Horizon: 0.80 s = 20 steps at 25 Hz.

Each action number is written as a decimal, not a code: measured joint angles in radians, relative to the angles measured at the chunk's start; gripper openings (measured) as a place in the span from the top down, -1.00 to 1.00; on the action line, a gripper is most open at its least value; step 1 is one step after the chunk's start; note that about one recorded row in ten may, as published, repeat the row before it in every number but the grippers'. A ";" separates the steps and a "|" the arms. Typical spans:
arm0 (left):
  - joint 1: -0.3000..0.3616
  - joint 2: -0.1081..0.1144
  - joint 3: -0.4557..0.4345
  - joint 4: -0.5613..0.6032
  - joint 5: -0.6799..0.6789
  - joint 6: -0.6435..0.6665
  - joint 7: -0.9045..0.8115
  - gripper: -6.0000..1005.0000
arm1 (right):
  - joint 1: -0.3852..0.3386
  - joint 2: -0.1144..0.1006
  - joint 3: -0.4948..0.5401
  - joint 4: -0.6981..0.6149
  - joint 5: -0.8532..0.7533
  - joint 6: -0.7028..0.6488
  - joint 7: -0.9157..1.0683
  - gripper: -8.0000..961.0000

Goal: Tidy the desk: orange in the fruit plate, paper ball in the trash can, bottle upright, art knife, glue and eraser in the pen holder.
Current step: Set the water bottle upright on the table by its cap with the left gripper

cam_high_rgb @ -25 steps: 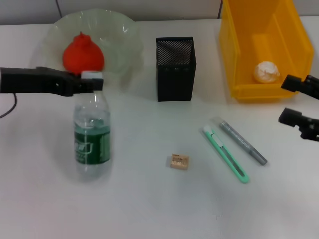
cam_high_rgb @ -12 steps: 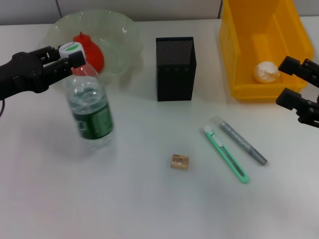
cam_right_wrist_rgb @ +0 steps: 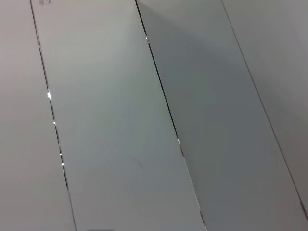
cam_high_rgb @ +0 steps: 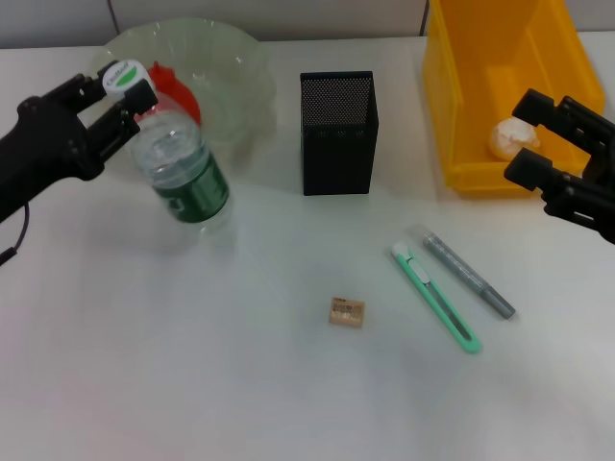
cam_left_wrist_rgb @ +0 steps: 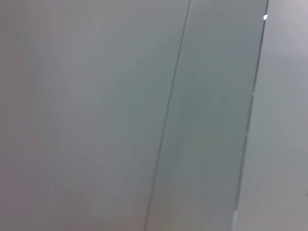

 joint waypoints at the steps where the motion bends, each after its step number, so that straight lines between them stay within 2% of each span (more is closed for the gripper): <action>1: 0.000 -0.001 0.000 -0.017 -0.005 -0.007 0.025 0.11 | 0.004 0.000 0.000 0.003 0.003 0.000 0.000 -0.76; 5: -0.013 -0.004 -0.002 -0.144 -0.067 -0.032 0.203 0.11 | 0.013 0.001 -0.001 0.013 0.017 0.001 0.000 -0.76; 11: -0.015 -0.004 -0.002 -0.252 -0.155 -0.025 0.407 0.11 | 0.028 0.002 -0.007 0.049 0.021 0.002 -0.018 -0.76; 20: -0.012 -0.005 -0.013 -0.281 -0.187 -0.062 0.444 0.12 | 0.028 0.002 -0.008 0.064 0.021 0.004 -0.029 -0.76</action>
